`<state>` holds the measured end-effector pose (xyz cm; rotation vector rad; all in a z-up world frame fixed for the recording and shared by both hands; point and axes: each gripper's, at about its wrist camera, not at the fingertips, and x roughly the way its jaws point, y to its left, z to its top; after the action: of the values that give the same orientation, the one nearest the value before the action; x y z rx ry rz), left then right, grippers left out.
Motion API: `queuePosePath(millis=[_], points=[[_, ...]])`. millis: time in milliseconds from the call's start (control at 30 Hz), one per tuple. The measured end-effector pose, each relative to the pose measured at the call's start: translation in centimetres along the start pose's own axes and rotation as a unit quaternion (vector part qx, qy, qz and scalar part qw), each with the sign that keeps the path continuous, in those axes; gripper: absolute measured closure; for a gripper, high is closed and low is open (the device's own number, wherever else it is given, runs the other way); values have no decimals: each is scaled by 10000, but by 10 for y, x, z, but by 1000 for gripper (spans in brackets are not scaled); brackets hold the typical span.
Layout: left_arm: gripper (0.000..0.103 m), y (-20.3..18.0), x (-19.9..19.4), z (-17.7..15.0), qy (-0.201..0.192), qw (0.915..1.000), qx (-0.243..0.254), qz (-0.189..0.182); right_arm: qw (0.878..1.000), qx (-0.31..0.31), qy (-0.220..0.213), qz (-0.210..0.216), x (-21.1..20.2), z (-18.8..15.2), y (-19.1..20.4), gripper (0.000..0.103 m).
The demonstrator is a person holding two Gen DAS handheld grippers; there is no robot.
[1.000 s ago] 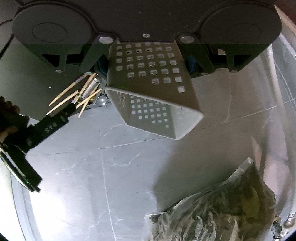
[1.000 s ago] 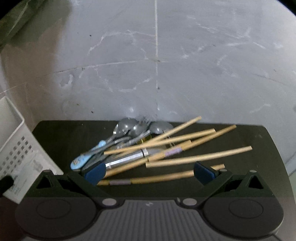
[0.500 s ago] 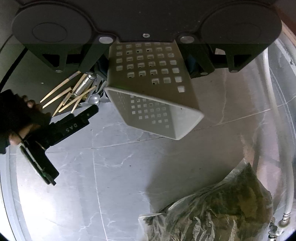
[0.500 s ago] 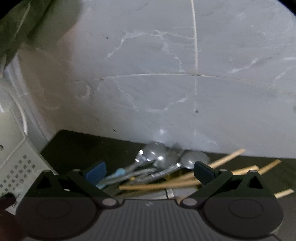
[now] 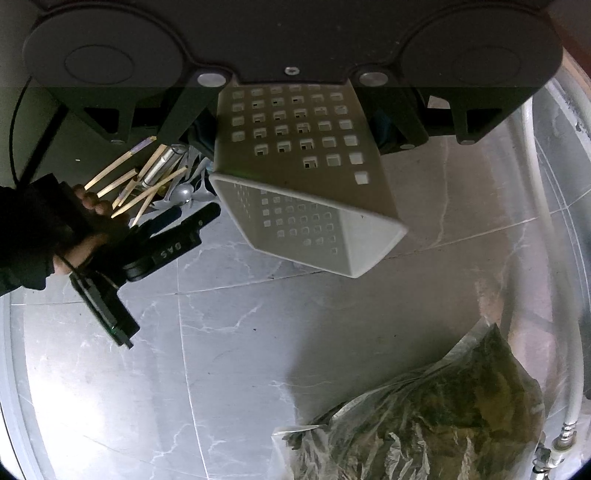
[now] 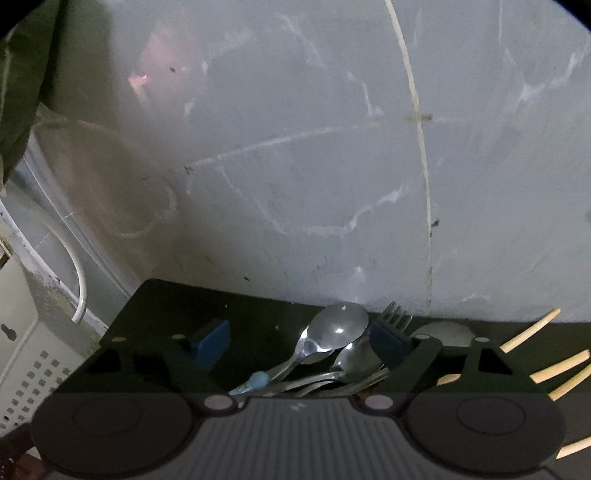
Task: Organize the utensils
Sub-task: 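Lower the right gripper onto the spoons and forks and close on them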
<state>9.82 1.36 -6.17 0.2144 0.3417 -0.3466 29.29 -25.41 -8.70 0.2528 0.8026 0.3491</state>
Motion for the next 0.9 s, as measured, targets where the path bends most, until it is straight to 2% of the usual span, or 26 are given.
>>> queuePosePath(millis=[100, 133, 267, 333, 500, 600, 767, 900], points=[[25, 0, 0, 0, 1, 10000, 0, 3, 9997, 120, 202, -24, 13, 1, -4, 24], [25, 0, 0, 0, -1, 10000, -2, 2, 9997, 127, 224, -35, 16, 2, -3, 28], [25, -1, 1, 0, -7, 10000, -15, 18, 9993, 156, 307, -176, 25, 4, 4, 31], [25, -1, 1, 0, -5, 10000, -26, 23, 9990, 174, 351, -235, 31, 6, 9, 41], [25, 0, 1, 0, -10, 10000, -30, 29, 9982, 181, 357, -453, 34, 2, 18, 53], [25, 0, 1, 1, -7, 10000, -31, 28, 9976, 300, 350, -524, 32, 0, 18, 68], [25, 0, 1, 1, -21, 10000, -34, 32, 9961, 507, 391, -610, 29, -4, 16, 69], [25, 1, 1, 0, -35, 10000, -39, 28, 9958, 581, 364, -611, 35, -3, 21, 59]])
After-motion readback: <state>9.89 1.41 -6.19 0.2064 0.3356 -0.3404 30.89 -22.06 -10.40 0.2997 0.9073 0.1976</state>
